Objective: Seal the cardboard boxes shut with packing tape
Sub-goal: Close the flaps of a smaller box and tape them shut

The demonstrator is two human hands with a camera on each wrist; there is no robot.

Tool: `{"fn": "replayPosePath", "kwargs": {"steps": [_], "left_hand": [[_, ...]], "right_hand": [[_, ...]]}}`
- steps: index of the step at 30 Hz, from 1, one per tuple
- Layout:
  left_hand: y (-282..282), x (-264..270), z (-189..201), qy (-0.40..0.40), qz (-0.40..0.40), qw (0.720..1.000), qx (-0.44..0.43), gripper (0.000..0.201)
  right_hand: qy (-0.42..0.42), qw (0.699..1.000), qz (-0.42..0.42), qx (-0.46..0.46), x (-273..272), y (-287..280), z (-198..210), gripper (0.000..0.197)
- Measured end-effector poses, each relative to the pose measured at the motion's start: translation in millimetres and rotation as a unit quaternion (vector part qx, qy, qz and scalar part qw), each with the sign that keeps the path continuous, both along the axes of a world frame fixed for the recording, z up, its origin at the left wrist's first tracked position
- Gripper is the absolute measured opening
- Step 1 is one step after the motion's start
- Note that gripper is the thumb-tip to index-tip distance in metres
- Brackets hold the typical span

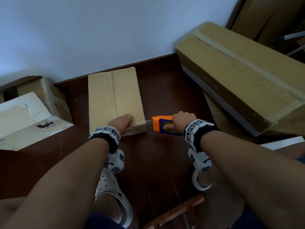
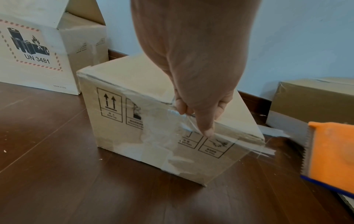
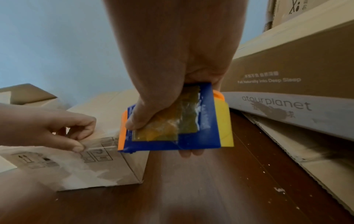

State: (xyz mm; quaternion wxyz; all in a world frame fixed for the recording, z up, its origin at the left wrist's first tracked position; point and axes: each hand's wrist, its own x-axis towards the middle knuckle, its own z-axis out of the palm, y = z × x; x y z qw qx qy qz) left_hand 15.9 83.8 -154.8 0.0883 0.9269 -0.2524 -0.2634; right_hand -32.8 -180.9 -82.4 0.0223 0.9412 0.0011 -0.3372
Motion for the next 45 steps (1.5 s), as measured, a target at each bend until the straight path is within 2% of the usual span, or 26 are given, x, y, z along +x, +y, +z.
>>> {"fn": "replayPosePath", "kwargs": {"steps": [5,12,24,30,33,35,37,40,45], "left_hand": [[-1,-2,0,-0.004,0.014,1.0,0.009,0.022],[-25,-7,-7,-0.037,0.012,0.996,0.085,0.035],[-20,-1,-10,-0.001,-0.003,0.997,0.072,0.034],[-22,1,-10,0.011,-0.012,0.997,0.074,0.036],[-23,-1,-11,0.009,-0.02,0.997,0.077,0.034],[-24,0,-13,0.008,-0.017,0.997,0.071,0.035],[-23,2,-14,0.005,-0.018,0.998,0.061,0.036],[-20,3,-15,0.006,-0.023,0.998,0.057,0.036],[-19,2,-10,0.001,-0.029,0.997,0.071,0.033]], "right_hand": [[0.0,1.0,-0.005,-0.005,-1,0,-3,0.058],[-0.006,1.0,0.0,-0.027,14,8,-6,0.054],[0.024,0.998,0.041,-0.048,38,38,-11,0.044],[0.01,0.997,0.064,-0.047,52,47,-11,0.042],[-0.022,0.998,0.035,-0.038,50,52,-30,0.041],[-0.004,1.0,0.019,-0.022,49,59,-46,0.035],[0.033,0.999,-0.006,-0.008,49,59,-54,0.038],[0.045,0.996,-0.082,0.012,52,47,-57,0.047],[0.004,0.987,-0.152,0.042,51,31,-50,0.04]]}}
